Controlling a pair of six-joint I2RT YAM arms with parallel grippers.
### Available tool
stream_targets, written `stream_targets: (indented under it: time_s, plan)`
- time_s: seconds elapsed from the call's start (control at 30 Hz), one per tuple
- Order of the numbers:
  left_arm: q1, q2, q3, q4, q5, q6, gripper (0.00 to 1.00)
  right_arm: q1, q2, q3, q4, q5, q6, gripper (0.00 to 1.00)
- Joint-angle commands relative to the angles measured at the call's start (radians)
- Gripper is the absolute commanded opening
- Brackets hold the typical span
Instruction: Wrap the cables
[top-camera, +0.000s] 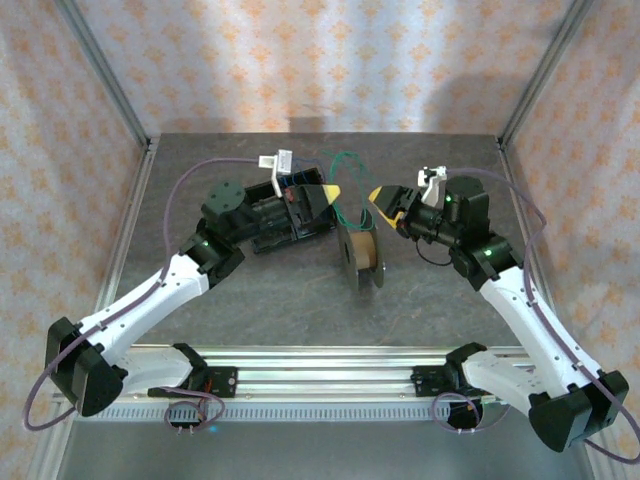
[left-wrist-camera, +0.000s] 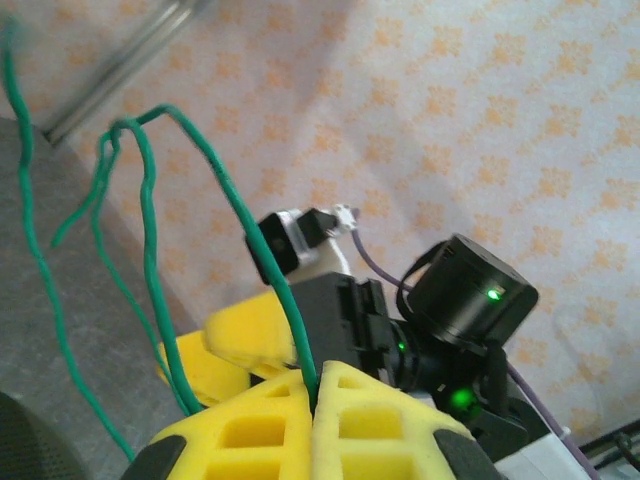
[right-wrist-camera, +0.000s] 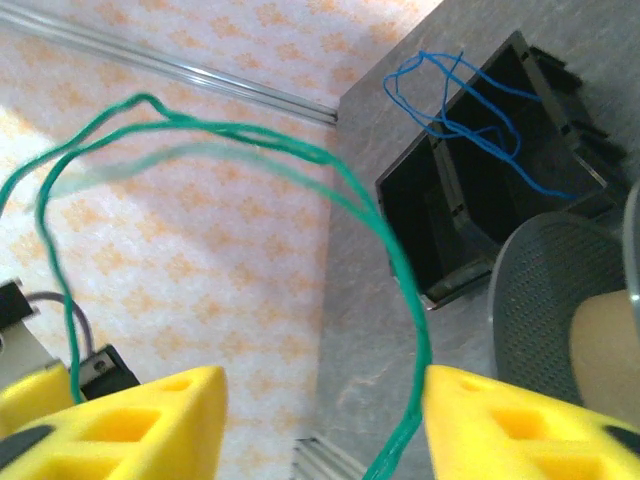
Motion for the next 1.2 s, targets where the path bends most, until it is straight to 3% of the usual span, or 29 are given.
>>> stream_targets:
  time_s: [0.0, 0.13, 0.27, 0.3, 0.4, 0.53, 0.67, 0.77, 0.83, 0.93, 1.03, 1.13, 1.17]
  plan:
    - [-0.028, 0.017, 0.034, 0.099, -0.017, 0.004, 0.00, -0.011, -0.008, -0.016, 0.071, -0.058, 0.033, 0.40]
    - [-0.042, 0.036, 0.029, 0.124, -0.027, 0.001, 0.00, -0.026, -0.017, -0.019, 0.045, -0.053, 0.024, 0.11]
    - [-0.046, 0.045, 0.029, 0.138, -0.032, 0.000, 0.00, -0.046, -0.028, -0.029, 0.040, -0.053, 0.027, 0.02]
    - [-0.046, 0.047, 0.029, 0.141, -0.032, 0.002, 0.00, -0.050, -0.031, -0.029, 0.037, -0.054, 0.026, 0.04]
    - [-0.046, 0.046, 0.031, 0.134, -0.035, 0.009, 0.00, -0.058, -0.029, -0.015, -0.012, -0.040, -0.007, 0.22]
    - [-0.046, 0.047, 0.027, 0.115, -0.041, 0.026, 0.00, -0.060, -0.021, -0.008, -0.037, -0.056, -0.036, 0.38]
    - [-0.046, 0.065, 0.019, 0.145, -0.030, 0.009, 0.00, -0.060, 0.009, -0.020, 0.005, -0.119, -0.010, 0.42]
    - [-0.047, 0.077, 0.007, 0.176, -0.030, -0.008, 0.00, -0.060, 0.026, -0.034, 0.031, -0.148, 0.008, 0.36]
    - [-0.046, 0.082, -0.003, 0.194, -0.033, -0.016, 0.00, -0.061, 0.041, -0.036, 0.025, -0.162, 0.007, 0.25]
    - [-0.046, 0.085, -0.016, 0.209, -0.045, -0.028, 0.00, -0.061, 0.034, -0.045, 0.012, -0.144, 0.003, 0.00]
    - [-0.045, 0.081, -0.034, 0.199, -0.071, -0.031, 0.00, -0.062, -0.004, -0.041, -0.050, -0.053, -0.019, 0.00]
    - [-0.047, 0.059, -0.040, 0.097, -0.117, 0.004, 0.16, -0.082, -0.046, -0.032, -0.131, 0.044, -0.038, 0.00]
    - [-0.048, 0.048, -0.044, 0.061, -0.138, 0.016, 0.33, -0.094, -0.057, -0.032, -0.148, 0.064, -0.039, 0.00]
